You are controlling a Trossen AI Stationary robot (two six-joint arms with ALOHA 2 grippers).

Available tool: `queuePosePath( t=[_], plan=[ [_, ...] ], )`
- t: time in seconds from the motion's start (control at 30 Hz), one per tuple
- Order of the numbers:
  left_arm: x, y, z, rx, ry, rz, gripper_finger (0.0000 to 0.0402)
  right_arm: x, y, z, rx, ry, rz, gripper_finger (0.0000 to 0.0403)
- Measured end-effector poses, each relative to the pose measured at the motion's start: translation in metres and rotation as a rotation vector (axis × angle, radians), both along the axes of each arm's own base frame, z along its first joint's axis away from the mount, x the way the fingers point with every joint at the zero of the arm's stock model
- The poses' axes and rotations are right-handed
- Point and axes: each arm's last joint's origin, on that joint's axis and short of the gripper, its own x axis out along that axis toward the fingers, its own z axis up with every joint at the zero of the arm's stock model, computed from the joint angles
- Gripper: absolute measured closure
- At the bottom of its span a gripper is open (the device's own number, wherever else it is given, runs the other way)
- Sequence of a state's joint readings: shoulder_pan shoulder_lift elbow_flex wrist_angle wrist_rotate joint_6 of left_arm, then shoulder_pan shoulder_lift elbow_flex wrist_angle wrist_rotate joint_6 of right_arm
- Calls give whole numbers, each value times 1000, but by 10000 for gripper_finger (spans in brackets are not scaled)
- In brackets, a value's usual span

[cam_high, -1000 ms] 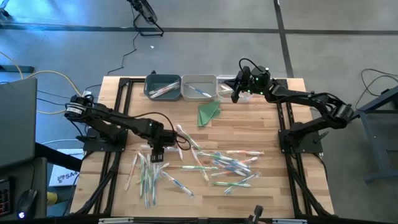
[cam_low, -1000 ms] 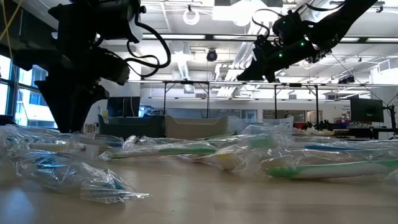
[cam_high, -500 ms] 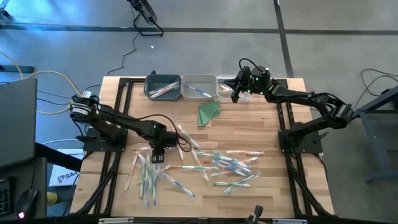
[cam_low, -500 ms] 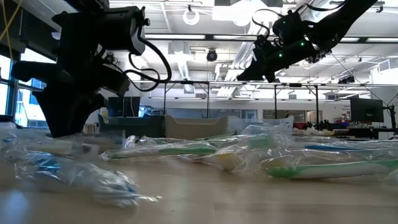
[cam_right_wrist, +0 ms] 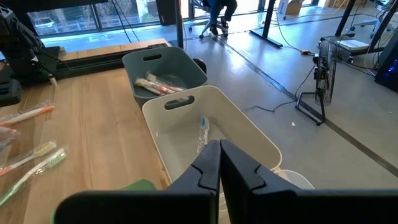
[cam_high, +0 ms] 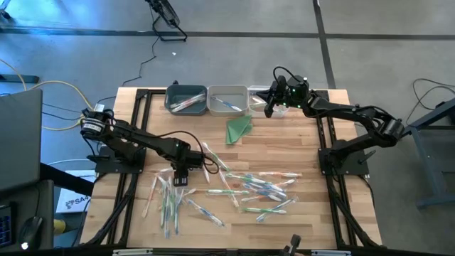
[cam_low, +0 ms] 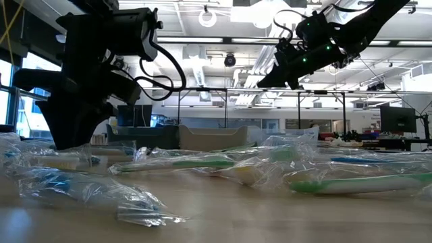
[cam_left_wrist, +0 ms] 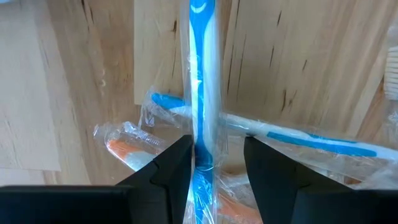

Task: Pick & Place Toothbrushes
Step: Put the blue toothbrush into the gray bin

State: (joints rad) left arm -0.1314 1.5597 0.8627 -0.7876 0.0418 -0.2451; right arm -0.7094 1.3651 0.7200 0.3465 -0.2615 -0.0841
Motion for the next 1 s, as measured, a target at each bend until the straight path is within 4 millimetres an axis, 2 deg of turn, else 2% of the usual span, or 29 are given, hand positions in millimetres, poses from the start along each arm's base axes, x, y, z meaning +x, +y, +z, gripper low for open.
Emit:
queuePosePath(
  t=[0.43,0.8,0.9,1.0],
  plan=[
    [-1,0,0,0,9,27,265,0,0,0,-15,7,5,401],
    [-2,0,0,-7,29,78,371,0,0,0,-22,10,10,401],
    [-1,0,4,-9,33,78,386,0,0,0,-23,10,11,401],
    [6,-1,16,-6,19,78,384,0,0,0,-37,17,15,401]
  ],
)
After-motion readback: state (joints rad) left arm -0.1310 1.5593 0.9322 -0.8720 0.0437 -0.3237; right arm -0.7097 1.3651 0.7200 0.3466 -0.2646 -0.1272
